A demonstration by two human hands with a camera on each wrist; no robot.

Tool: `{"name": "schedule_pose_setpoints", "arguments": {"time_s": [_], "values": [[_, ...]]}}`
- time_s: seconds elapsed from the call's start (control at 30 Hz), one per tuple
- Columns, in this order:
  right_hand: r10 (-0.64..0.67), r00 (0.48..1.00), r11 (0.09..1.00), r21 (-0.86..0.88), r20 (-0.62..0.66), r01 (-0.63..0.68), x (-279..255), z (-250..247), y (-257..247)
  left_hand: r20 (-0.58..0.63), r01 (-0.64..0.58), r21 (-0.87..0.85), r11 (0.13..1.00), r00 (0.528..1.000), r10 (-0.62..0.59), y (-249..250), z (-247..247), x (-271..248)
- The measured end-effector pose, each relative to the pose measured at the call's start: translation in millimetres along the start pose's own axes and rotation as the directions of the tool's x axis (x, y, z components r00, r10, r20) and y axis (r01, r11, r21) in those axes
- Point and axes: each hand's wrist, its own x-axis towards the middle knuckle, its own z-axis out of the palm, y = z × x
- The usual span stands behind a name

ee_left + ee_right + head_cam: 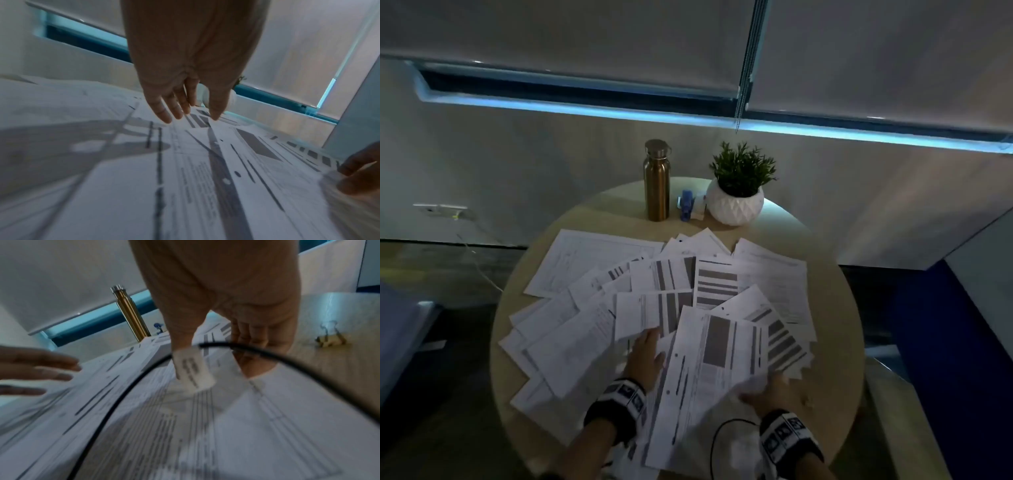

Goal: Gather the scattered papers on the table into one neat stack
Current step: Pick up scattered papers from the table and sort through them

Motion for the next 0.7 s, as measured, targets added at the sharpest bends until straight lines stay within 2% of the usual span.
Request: {"name": "schedule_pose_setpoints", "arguments": {"time_s": [0.13,0.23,0.3,0.43,0.57,0.67,0.7], "values": [[0.007,0.996,1.000,0.021,0.086,-0.008,5.4,2.1,6.6,0.057,0.040,0.085,0.996,0.997,-0.045,10.2,9.2,23.7],[0.101,0.995,0.977,0.191,-0.013,-0.097,10.9,0.8,19.1,0.072,0.034,0.338,0.941,0.995,-0.062,5.3,11.0,25.9],[0.175,0.980,0.948,0.284,-0.094,-0.142,13.7,0.1,27.1,0.028,0.039,0.426,0.904,0.998,-0.057,4.8,11.2,18.4],[0.203,0.964,0.913,0.389,-0.172,-0.123,16.0,5.4,31.7,0.033,-0.016,0.393,0.919,0.999,0.003,-1.9,19.8,7.2],[0.202,0.962,0.918,0.377,-0.182,-0.122,11.9,5.2,24.5,0.064,-0.050,0.085,0.995,0.997,0.045,-6.1,20.5,-3.3],[0.208,0.947,0.905,0.416,-0.245,-0.092,6.3,9.2,15.9,0.197,0.009,-0.030,0.999,0.980,-0.003,3.8,21.9,-20.8],[0.219,0.938,0.898,0.431,-0.268,-0.086,5.3,10.7,13.5,0.220,-0.022,-0.059,0.998,0.975,0.034,6.0,23.1,-25.0]]}}
